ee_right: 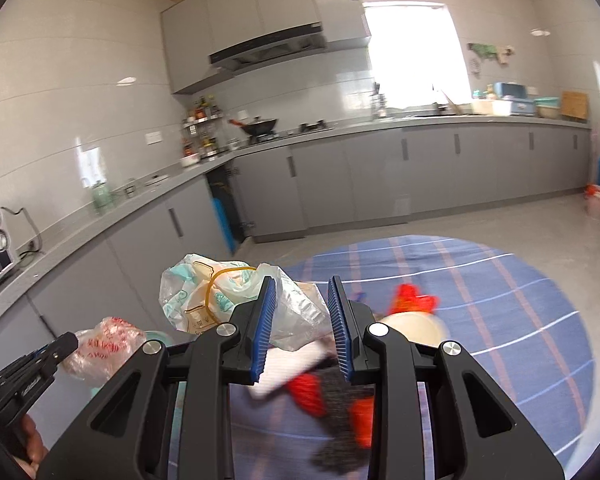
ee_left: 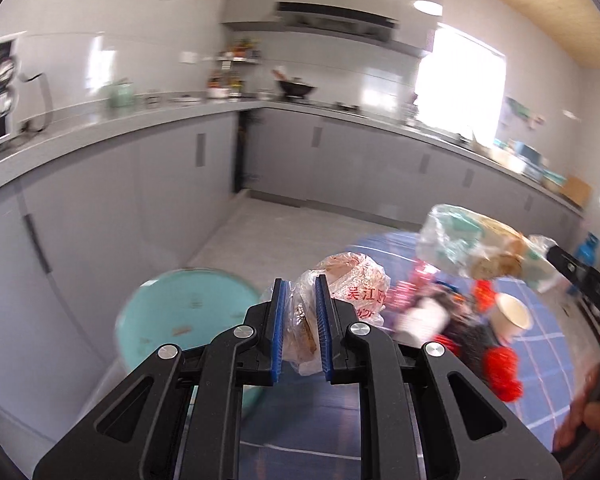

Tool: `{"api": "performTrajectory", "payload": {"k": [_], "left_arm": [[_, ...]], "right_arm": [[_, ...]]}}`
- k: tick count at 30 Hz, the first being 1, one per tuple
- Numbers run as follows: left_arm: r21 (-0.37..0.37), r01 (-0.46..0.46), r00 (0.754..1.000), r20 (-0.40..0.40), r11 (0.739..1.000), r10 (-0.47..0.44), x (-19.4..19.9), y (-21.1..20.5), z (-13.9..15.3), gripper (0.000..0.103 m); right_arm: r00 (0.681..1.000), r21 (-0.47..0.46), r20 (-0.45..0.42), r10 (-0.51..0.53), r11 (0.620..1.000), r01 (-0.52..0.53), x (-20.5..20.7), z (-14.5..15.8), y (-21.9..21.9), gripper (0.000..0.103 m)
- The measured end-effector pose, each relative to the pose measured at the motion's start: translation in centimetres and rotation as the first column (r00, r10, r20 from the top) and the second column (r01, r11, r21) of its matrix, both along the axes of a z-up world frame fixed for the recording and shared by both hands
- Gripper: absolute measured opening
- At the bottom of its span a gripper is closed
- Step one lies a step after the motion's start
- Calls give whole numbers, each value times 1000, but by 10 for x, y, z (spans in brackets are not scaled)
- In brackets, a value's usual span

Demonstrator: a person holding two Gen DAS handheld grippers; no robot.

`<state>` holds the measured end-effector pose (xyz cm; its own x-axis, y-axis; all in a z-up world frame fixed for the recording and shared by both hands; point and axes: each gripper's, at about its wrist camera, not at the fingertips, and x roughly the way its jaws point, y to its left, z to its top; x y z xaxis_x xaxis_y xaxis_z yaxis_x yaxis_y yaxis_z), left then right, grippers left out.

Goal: Collect trash
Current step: 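Carry both held bags over the teal bin and open both tools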

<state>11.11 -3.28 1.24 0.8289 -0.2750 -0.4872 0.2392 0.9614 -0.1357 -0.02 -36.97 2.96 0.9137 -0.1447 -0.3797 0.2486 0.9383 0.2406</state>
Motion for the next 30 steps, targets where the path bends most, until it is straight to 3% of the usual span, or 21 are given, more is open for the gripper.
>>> {"api": "performTrajectory", "payload": {"k": [12, 20, 30], "left_arm": [[64, -213, 974, -60, 975, 217, 50, 66, -22, 16], [101, -252, 954, -140, 962, 265, 83, 76, -52, 16], [113, -256, 937, -217, 960, 275, 111, 86, -86, 16]], "right_arm": [[979, -5, -95, 181, 983, -182, 80, -31, 110, 28], [951, -34, -204, 233, 969, -245, 126, -67, 162, 28], [921, -50, -285, 265, 956, -290, 157, -96, 191, 29]]}}
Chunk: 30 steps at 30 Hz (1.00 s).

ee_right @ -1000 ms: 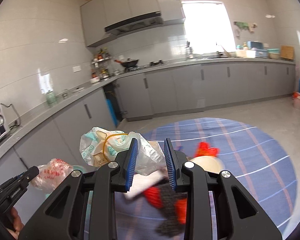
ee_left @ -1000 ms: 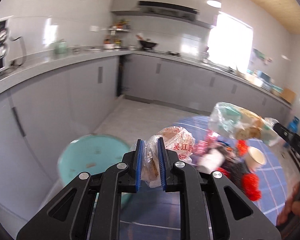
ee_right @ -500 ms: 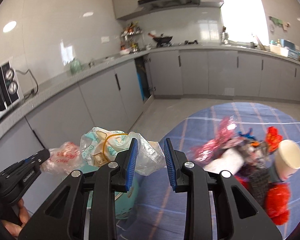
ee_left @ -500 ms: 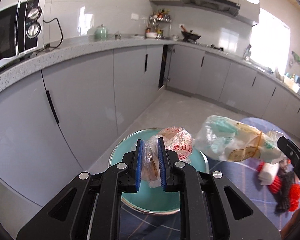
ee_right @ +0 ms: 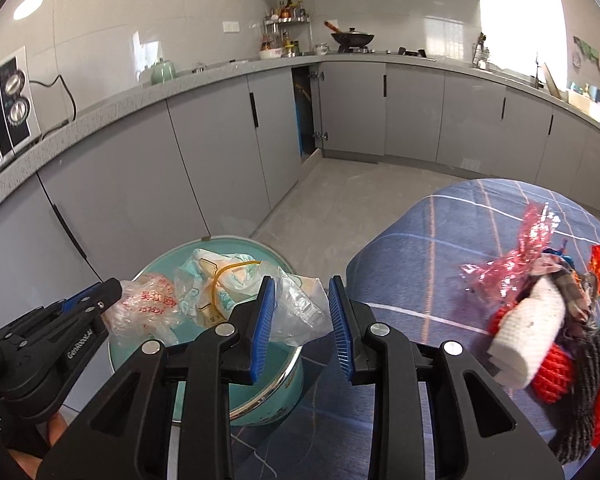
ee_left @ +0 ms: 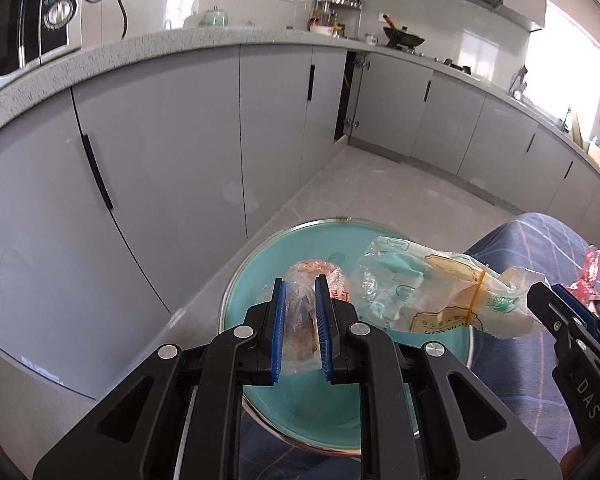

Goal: Collect trash
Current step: 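Carry both held bags over the teal bin and open both tools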

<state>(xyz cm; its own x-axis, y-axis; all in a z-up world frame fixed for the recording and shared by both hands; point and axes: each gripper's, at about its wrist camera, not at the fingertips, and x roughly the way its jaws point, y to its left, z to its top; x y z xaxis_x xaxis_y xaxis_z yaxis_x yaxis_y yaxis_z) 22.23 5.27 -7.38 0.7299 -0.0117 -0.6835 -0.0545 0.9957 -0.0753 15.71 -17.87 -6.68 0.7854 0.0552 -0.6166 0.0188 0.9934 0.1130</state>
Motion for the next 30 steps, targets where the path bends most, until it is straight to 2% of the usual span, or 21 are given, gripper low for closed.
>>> {"api": "performTrajectory", "payload": {"k": [7, 10, 12, 13, 14, 18, 20, 23, 27, 30], "left_arm": [[25, 13, 999, -33, 1000, -12, 16, -9, -17, 16], [28, 22, 998, -58, 999, -20, 22, -10, -24, 17], [37, 20, 998, -57, 999, -18, 21, -9, -25, 27], [45, 21, 998, -52, 999, -18, 20, -9, -25, 40], [59, 17, 999, -43, 998, -14, 18, -9, -23, 52], [92, -7, 1000, -6, 996, 7, 8, -5, -15, 67], [86, -39, 999, 10, 995, 39, 2, -2, -9, 80], [78, -74, 997, 31, 994, 72, -7, 1, -1, 87], [84, -77, 996, 45, 994, 73, -22, -2, 7, 88], [69, -73, 996, 57, 995, 69, -32, -7, 12, 89]], "right_arm": [[998, -16, -47, 34, 999, -34, 12, -18, 13, 29], [993, 16, -76, 86, 996, -85, 18, -27, 15, 32], [993, 39, -73, 91, 995, -89, 18, -27, 13, 66], [994, 48, -59, 89, 995, -86, 16, -25, 12, 69], [995, 44, -44, 87, 995, -85, 14, -21, 11, 69], [997, 36, -17, 72, 997, -71, 6, -9, 5, 69], [998, 52, -13, 62, 997, -61, -1, -4, 0, 73], [999, 57, 1, 38, 998, -38, -10, 3, -7, 83], [1000, 70, 14, 24, 997, -25, -21, 11, -16, 91], [1000, 79, 20, 19, 997, -20, -30, 16, -25, 92]]}}
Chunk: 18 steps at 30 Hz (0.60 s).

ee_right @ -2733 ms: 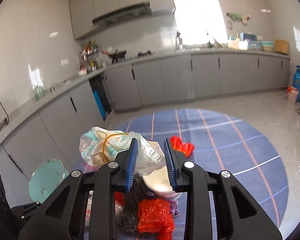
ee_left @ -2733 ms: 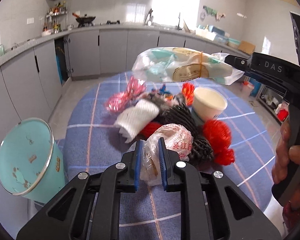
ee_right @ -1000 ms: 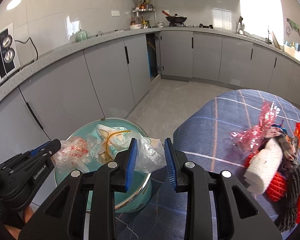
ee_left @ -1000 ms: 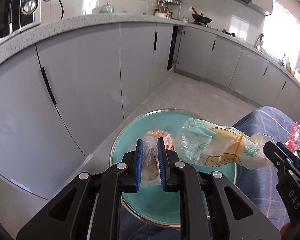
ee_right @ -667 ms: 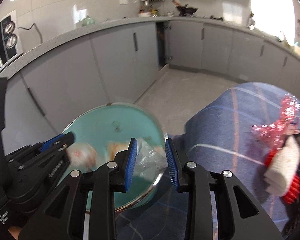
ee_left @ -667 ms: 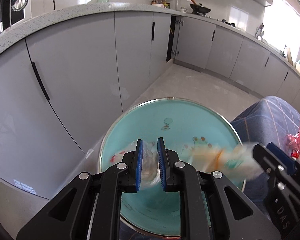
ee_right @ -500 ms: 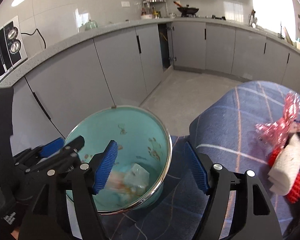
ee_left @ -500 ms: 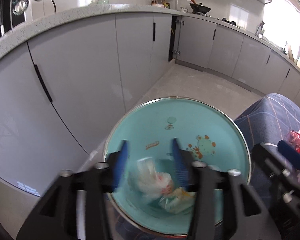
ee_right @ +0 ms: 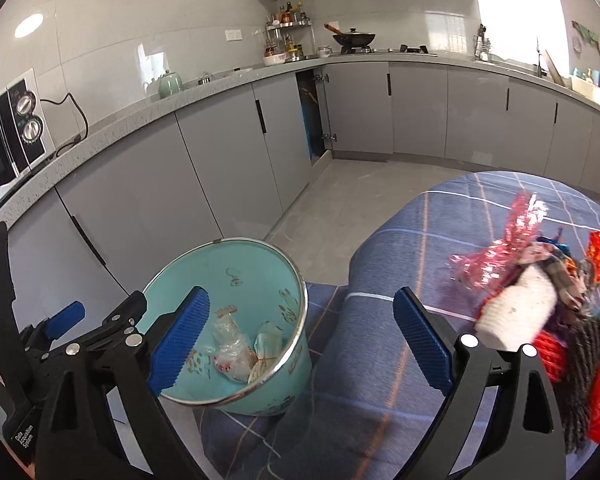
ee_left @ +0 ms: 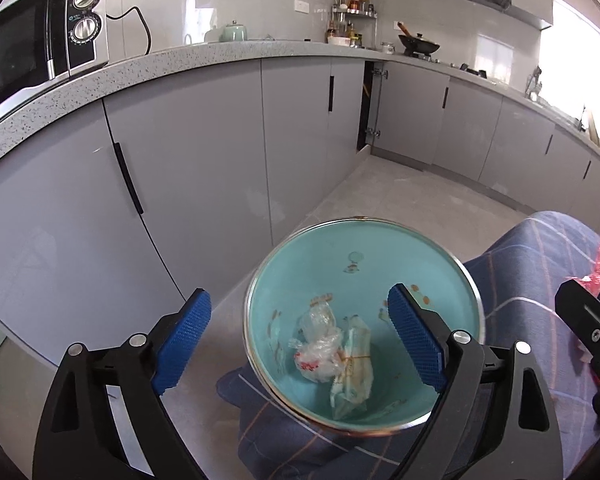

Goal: Collect trash
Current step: 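Carry both held bags over the teal bin and open both tools, then move both open tools back toward the trash pile on the table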

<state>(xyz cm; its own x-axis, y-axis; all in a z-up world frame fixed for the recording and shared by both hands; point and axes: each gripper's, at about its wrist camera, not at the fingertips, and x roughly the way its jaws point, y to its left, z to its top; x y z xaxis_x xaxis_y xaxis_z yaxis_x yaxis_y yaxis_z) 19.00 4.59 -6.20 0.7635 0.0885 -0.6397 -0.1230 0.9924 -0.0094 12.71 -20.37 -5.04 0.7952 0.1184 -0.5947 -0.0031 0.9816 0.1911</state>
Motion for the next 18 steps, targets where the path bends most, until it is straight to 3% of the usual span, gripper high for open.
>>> {"api": "performTrajectory", "payload": {"k": [5, 18], "left_arm": [[-31, 39, 999, 31, 999, -38, -19, -13, 10, 92], [-16, 162, 985, 63, 987, -161, -53, -69, 22, 92]], "right_arm": [[999, 3, 26, -36, 999, 36, -23, 9, -21, 92], [981, 2, 73, -180, 984, 180, -78, 16, -83, 91]]}}
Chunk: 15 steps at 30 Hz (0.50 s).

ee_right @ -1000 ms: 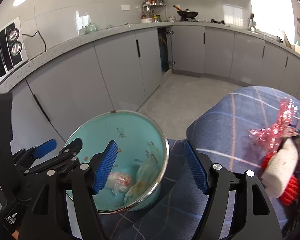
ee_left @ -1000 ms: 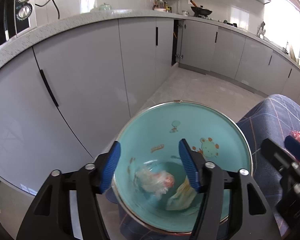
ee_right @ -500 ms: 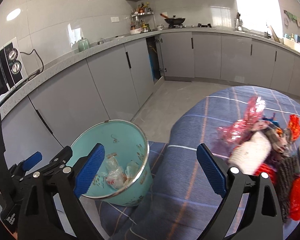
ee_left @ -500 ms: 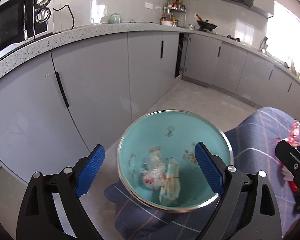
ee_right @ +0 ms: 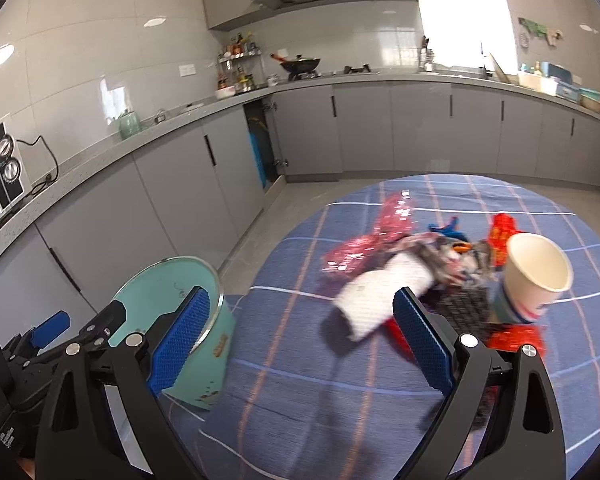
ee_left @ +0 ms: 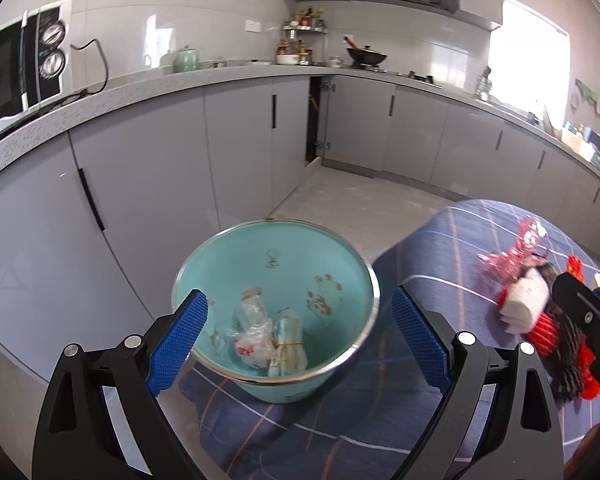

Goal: Collect trash
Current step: 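Move both open tools back toward the trash pile on the table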

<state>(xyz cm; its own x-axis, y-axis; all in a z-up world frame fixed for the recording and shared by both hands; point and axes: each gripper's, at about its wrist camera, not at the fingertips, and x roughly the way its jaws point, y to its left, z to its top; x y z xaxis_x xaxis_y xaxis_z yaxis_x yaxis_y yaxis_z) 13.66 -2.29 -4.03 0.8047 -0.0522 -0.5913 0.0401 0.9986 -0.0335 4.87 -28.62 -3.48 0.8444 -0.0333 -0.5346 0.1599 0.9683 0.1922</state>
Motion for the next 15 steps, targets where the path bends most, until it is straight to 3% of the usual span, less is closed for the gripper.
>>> {"api": "performTrajectory", "payload": {"k": [15], "left_arm": [[29, 170, 985, -5, 985, -170, -28, -75, -3, 92]], "right_arm": [[985, 1, 9, -171, 985, 171, -60, -3, -73, 91]]}}
